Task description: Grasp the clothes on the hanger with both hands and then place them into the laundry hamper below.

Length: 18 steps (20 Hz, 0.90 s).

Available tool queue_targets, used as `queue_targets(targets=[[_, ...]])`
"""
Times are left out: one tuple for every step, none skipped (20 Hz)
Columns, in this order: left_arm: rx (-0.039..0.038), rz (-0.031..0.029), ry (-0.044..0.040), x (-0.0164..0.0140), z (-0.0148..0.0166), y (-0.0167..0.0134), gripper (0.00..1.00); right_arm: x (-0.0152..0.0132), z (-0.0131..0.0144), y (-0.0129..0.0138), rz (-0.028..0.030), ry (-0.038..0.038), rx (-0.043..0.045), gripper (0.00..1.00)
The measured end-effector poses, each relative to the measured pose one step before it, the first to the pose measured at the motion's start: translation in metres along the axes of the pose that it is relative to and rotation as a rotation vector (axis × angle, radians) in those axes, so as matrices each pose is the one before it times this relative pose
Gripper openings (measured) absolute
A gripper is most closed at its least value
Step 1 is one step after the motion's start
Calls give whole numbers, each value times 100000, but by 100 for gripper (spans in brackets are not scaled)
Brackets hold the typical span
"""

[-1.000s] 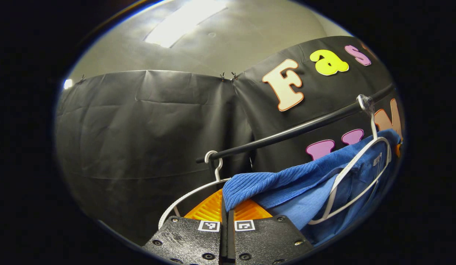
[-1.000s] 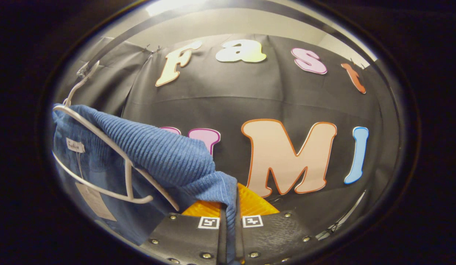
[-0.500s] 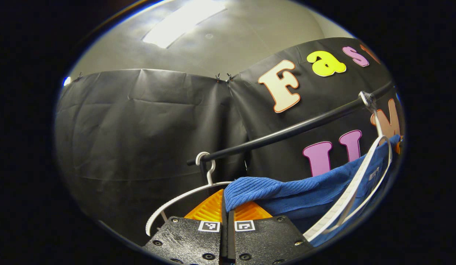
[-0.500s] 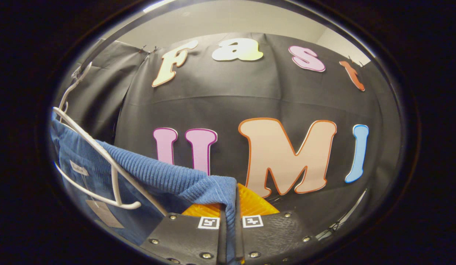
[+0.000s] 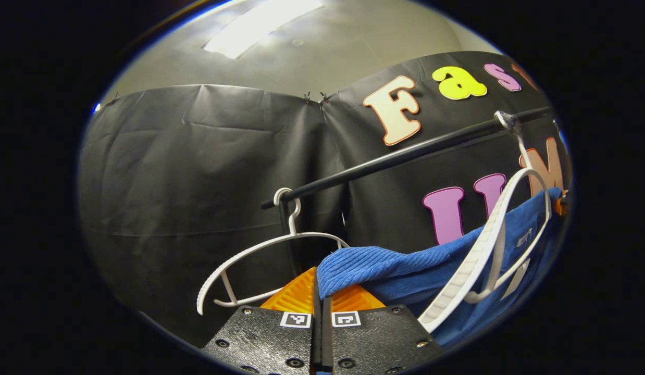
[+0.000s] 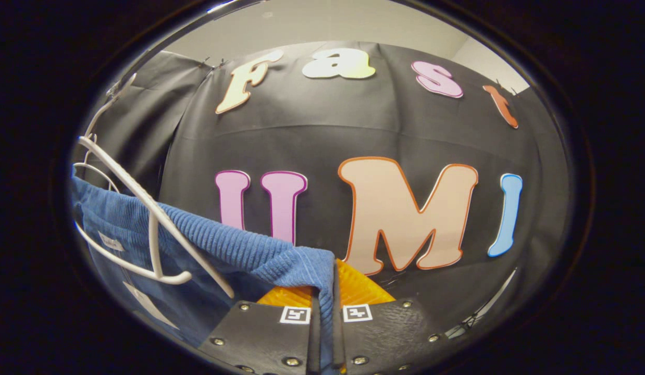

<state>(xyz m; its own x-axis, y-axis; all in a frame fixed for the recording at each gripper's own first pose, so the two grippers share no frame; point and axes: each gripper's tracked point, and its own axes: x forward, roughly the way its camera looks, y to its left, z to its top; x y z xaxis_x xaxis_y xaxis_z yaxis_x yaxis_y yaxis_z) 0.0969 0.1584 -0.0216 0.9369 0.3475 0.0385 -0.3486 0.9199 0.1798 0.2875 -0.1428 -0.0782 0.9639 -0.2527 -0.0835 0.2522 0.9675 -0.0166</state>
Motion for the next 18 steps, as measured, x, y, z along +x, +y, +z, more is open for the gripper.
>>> queue_targets(targets=[[-56,84,319,-247,-197,41,0,22,-145,23,-10,445,-534,9],[-100,-2,348,-190,-206,-8,0,-53,-267,72,60,400,-482,9],[-237,-13,187,-136,-167,47,0,-4,-190,91,113,357,-333,9],[-360,-73,535,-269,-248,49,0,-142,-351,127,323,495,-216,9],[-640,-177,245,-207,-129,5,0,-26,-142,124,242,448,-89,9],[-500,42,724,-193,-274,12,0,-50,-285,12,176,474,-55,9],[-321,51,567,-164,-201,-29,0,81,-191,72,147,522,32,9],[-97,-136,497,-238,-295,-79,0,-6,-376,3,-158,934,-228,9],[-54,-385,668,-257,-241,-303,0,-3,-468,119,247,1376,35,9],[137,-200,755,-186,-373,-286,0,53,-569,-28,12,1257,87,9],[345,-217,629,-195,-304,-11,0,-145,-447,-101,-222,944,160,9],[466,-167,443,-325,-248,-2,0,-46,-474,-42,-7,709,188,9],[297,-252,532,-276,-209,-158,0,-154,-572,-104,-56,1229,-282,9],[144,-401,672,-205,-313,-329,0,-131,-611,-138,-29,1072,-417,9],[122,-383,513,-79,-252,-149,0,-139,-446,-64,91,991,-258,9],[101,-396,774,-180,-349,-105,0,-225,-548,-4,266,844,-66,9],[212,-346,708,-251,-298,-173,0,-260,-385,2,145,605,-249,9],[319,-302,864,-302,-412,-257,0,-240,-468,-61,308,580,-435,8]])
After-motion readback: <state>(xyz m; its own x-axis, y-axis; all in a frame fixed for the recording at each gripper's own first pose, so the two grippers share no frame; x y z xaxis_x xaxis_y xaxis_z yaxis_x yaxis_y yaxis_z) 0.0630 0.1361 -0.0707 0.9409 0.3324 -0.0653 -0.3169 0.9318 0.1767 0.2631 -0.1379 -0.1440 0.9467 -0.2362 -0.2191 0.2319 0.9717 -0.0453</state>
